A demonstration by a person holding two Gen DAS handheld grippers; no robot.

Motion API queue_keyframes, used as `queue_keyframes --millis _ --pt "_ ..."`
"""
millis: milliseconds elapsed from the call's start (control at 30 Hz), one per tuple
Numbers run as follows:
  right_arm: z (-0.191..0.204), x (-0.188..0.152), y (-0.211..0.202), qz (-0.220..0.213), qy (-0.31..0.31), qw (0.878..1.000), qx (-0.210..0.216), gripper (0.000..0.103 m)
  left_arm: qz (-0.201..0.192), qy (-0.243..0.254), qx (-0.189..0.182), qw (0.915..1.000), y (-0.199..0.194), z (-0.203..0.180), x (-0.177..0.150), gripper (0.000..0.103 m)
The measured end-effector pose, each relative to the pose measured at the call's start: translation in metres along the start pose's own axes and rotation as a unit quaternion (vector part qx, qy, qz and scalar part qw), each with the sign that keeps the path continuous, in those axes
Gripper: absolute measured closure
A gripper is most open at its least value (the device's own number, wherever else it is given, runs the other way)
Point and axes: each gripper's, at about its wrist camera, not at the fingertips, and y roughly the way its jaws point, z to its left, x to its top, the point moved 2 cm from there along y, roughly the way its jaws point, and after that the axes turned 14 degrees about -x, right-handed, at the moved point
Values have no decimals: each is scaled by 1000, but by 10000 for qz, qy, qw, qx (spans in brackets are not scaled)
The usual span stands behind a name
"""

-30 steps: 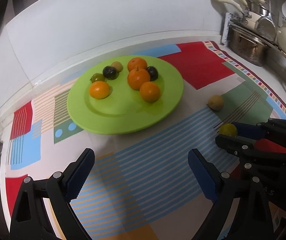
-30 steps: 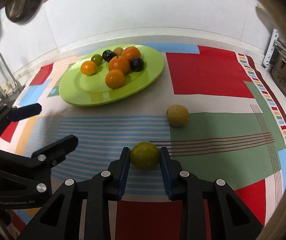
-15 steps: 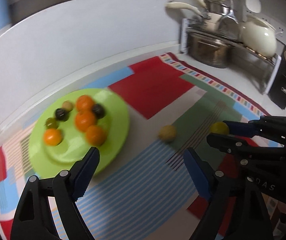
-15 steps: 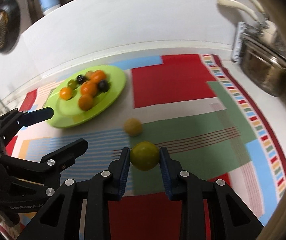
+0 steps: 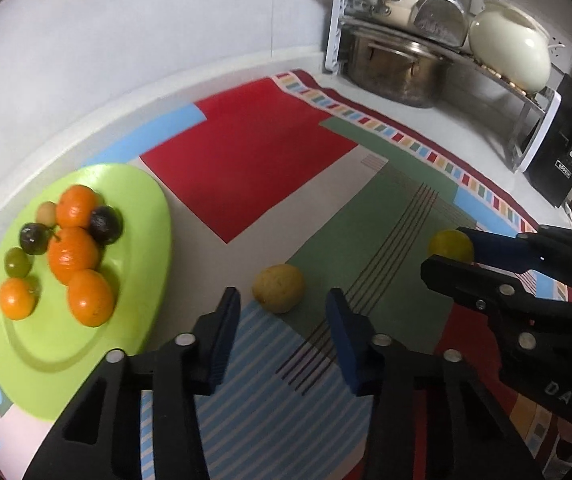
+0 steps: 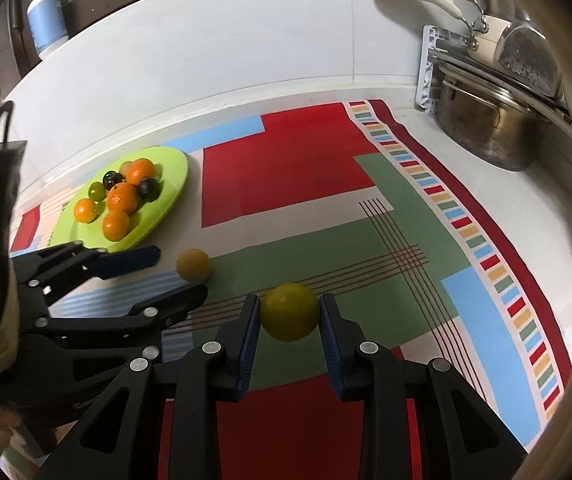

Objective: Organize fruits
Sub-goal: 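Grasp the tan round fruit with the left tool while the right tool holds the yellow-green fruit, then carry both fruits over the green plate and open both tools to release them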

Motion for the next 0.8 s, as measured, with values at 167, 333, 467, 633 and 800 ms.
queue_keyframes --millis 167,333,467,633,800 --pt "1 2 7 53 17 10000 15 72 44 -64 -5 10000 9 4 3 73" --pt "2 5 13 92 5 9999 65 72 -12 -156 -57 9999 6 7 5 73" --pt "3 6 16 107 -11 9999 125 72 -90 -197 -58 9997 -4 6 5 73" --pt "6 8 12 52 -25 9998 177 72 -206 -230 -34 9995 -20 4 6 73" --pt "10 13 -2 -60 -62 9996 260 72 -357 -279 4 9990 -43 0 2 73"
